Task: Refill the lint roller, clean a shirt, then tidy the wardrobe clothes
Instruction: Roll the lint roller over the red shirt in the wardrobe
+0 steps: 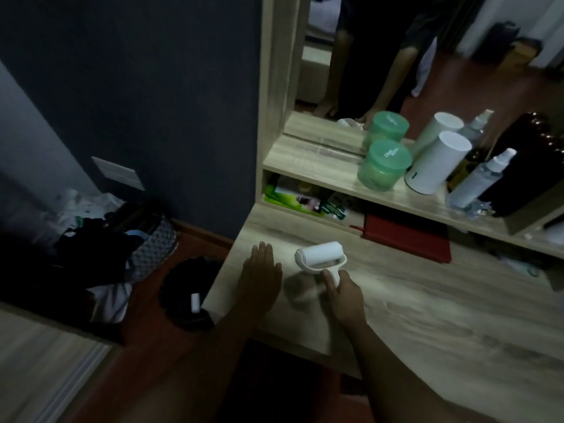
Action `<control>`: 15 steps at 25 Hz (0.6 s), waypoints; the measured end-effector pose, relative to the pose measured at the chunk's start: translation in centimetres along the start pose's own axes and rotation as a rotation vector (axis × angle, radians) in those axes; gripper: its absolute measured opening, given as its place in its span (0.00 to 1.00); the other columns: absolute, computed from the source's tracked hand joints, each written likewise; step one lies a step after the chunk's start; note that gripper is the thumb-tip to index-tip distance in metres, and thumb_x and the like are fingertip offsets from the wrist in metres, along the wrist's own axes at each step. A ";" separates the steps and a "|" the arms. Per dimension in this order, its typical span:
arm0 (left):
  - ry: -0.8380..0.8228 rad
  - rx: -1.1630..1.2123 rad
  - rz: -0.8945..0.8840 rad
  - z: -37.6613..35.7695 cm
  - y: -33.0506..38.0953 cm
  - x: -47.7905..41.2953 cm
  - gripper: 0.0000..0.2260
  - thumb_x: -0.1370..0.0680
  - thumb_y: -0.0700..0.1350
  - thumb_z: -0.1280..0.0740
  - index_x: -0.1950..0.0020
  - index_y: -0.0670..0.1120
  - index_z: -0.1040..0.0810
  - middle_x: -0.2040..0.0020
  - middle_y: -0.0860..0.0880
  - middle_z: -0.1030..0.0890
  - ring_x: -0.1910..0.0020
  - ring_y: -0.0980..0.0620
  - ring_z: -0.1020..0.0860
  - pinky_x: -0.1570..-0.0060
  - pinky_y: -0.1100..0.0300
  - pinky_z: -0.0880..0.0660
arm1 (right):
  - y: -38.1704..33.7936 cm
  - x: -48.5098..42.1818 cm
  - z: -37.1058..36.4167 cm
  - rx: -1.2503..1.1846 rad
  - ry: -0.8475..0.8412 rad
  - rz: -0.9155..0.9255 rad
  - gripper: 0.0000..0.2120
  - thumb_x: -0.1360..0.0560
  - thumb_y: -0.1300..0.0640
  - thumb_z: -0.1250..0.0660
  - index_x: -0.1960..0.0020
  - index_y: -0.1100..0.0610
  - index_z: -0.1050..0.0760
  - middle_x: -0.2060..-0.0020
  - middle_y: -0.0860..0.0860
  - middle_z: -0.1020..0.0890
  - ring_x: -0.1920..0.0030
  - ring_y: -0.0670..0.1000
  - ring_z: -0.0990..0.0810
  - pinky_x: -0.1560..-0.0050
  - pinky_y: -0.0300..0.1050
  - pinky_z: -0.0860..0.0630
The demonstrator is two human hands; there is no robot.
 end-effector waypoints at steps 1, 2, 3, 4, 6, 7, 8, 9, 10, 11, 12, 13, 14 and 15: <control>-0.047 0.011 -0.005 -1.0 1.2 -0.5 0.23 0.21 0.48 0.48 0.44 0.34 0.20 0.46 0.36 0.18 0.47 0.40 0.18 0.54 0.50 0.20 | 1.2 -0.8 0.4 0.012 -0.007 -0.007 0.16 0.21 0.43 0.45 0.52 0.56 0.30 0.58 0.53 0.21 0.58 0.54 0.23 0.60 0.44 0.32; -0.084 0.019 -0.006 -1.9 2.3 -1.0 0.23 0.24 0.48 0.46 0.44 0.34 0.20 0.46 0.36 0.18 0.48 0.40 0.18 0.55 0.50 0.20 | 2.1 -1.5 0.8 0.030 -0.013 -0.012 0.17 0.21 0.43 0.45 0.52 0.56 0.29 0.57 0.53 0.20 0.57 0.54 0.22 0.59 0.44 0.32; -0.092 0.011 -0.006 -2.7 3.0 -1.6 0.23 0.25 0.49 0.46 0.43 0.34 0.20 0.45 0.36 0.19 0.47 0.40 0.19 0.54 0.50 0.21 | 3.0 -2.2 1.1 0.047 -0.018 -0.008 0.17 0.22 0.43 0.45 0.51 0.56 0.29 0.56 0.54 0.20 0.56 0.55 0.21 0.58 0.44 0.31; -0.074 -0.004 -0.002 -3.4 3.4 -2.1 0.24 0.25 0.49 0.46 0.42 0.34 0.21 0.44 0.36 0.19 0.45 0.40 0.19 0.52 0.50 0.21 | 3.7 -2.8 1.3 0.061 -0.025 -0.005 0.17 0.22 0.42 0.45 0.49 0.56 0.29 0.54 0.54 0.19 0.54 0.55 0.21 0.57 0.45 0.29; -0.019 -0.007 0.050 -4.0 3.9 -2.7 0.25 0.23 0.51 0.47 0.36 0.36 0.26 0.36 0.37 0.24 0.38 0.41 0.24 0.43 0.49 0.25 | 4.6 -3.7 1.6 0.086 -0.040 -0.015 0.20 0.23 0.41 0.44 0.42 0.55 0.30 0.50 0.55 0.19 0.50 0.56 0.20 0.53 0.48 0.26; 0.001 -0.018 0.070 -4.3 4.1 -2.9 0.25 0.21 0.51 0.48 0.31 0.37 0.31 0.31 0.38 0.30 0.32 0.42 0.29 0.37 0.49 0.30 | 5.1 -4.1 1.9 0.108 -0.039 -0.031 0.22 0.23 0.40 0.44 0.39 0.54 0.31 0.47 0.54 0.19 0.48 0.56 0.20 0.51 0.50 0.25; -0.001 -0.044 0.082 -4.7 4.3 -3.1 0.25 0.19 0.52 0.49 0.26 0.39 0.38 0.26 0.40 0.37 0.27 0.44 0.37 0.31 0.49 0.37 | 5.4 -4.5 2.1 0.139 -0.028 -0.039 0.23 0.23 0.39 0.44 0.36 0.54 0.33 0.46 0.54 0.19 0.47 0.56 0.21 0.51 0.50 0.24; 0.010 -0.072 0.090 -5.2 4.3 -3.3 0.26 0.19 0.53 0.50 0.24 0.41 0.45 0.23 0.41 0.44 0.24 0.45 0.45 0.28 0.50 0.44 | 5.5 -4.9 2.4 0.178 -0.012 -0.030 0.23 0.23 0.39 0.45 0.36 0.53 0.33 0.45 0.53 0.20 0.47 0.54 0.21 0.51 0.50 0.25; 0.027 -0.087 0.095 -5.4 4.2 -3.4 0.27 0.19 0.54 0.52 0.23 0.42 0.49 0.22 0.43 0.48 0.23 0.46 0.49 0.27 0.50 0.49 | 5.6 -5.2 2.6 0.222 0.006 -0.011 0.23 0.23 0.39 0.45 0.36 0.53 0.33 0.45 0.53 0.20 0.46 0.53 0.22 0.52 0.49 0.25; 0.045 -0.107 0.090 -5.5 4.1 -3.4 0.27 0.19 0.54 0.52 0.23 0.42 0.50 0.22 0.43 0.49 0.23 0.47 0.51 0.26 0.51 0.51 | 5.5 -5.4 2.8 0.266 0.023 0.011 0.23 0.23 0.39 0.46 0.36 0.53 0.32 0.45 0.52 0.21 0.45 0.52 0.23 0.52 0.49 0.26; 0.057 -0.114 0.089 -5.5 4.0 -3.3 0.27 0.19 0.54 0.53 0.23 0.42 0.51 0.22 0.43 0.50 0.23 0.47 0.52 0.26 0.51 0.53 | 5.5 -5.7 2.9 0.306 0.038 0.029 0.23 0.23 0.39 0.46 0.37 0.53 0.31 0.45 0.52 0.22 0.45 0.51 0.25 0.52 0.48 0.26; 0.065 -0.111 0.090 -5.6 3.9 -3.2 0.27 0.19 0.54 0.53 0.23 0.42 0.52 0.22 0.43 0.51 0.23 0.47 0.53 0.26 0.51 0.53 | 5.5 -5.8 3.0 0.342 0.054 0.047 0.22 0.22 0.39 0.47 0.37 0.53 0.31 0.45 0.52 0.22 0.45 0.51 0.25 0.51 0.47 0.26; 0.068 -0.105 0.086 -5.6 3.8 -3.2 0.27 0.19 0.54 0.53 0.23 0.42 0.52 0.22 0.43 0.51 0.23 0.47 0.53 0.27 0.51 0.54 | 5.4 -5.9 3.0 0.377 0.068 0.065 0.22 0.22 0.40 0.47 0.38 0.54 0.30 0.45 0.53 0.22 0.46 0.52 0.25 0.50 0.47 0.26; 0.064 -0.102 0.085 -5.6 3.8 -3.2 0.27 0.19 0.54 0.53 0.23 0.42 0.52 0.22 0.43 0.51 0.23 0.47 0.54 0.27 0.51 0.55 | 5.4 -5.9 3.0 0.411 0.076 0.081 0.22 0.22 0.40 0.48 0.39 0.54 0.30 0.46 0.53 0.21 0.47 0.52 0.24 0.49 0.47 0.26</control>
Point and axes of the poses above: each hand's wrist, its own x-axis away from the middle knuckle, its own z-axis out of the back of the hand, y = z × x, the point moved 6 cm from there along -x, towards the middle knuckle
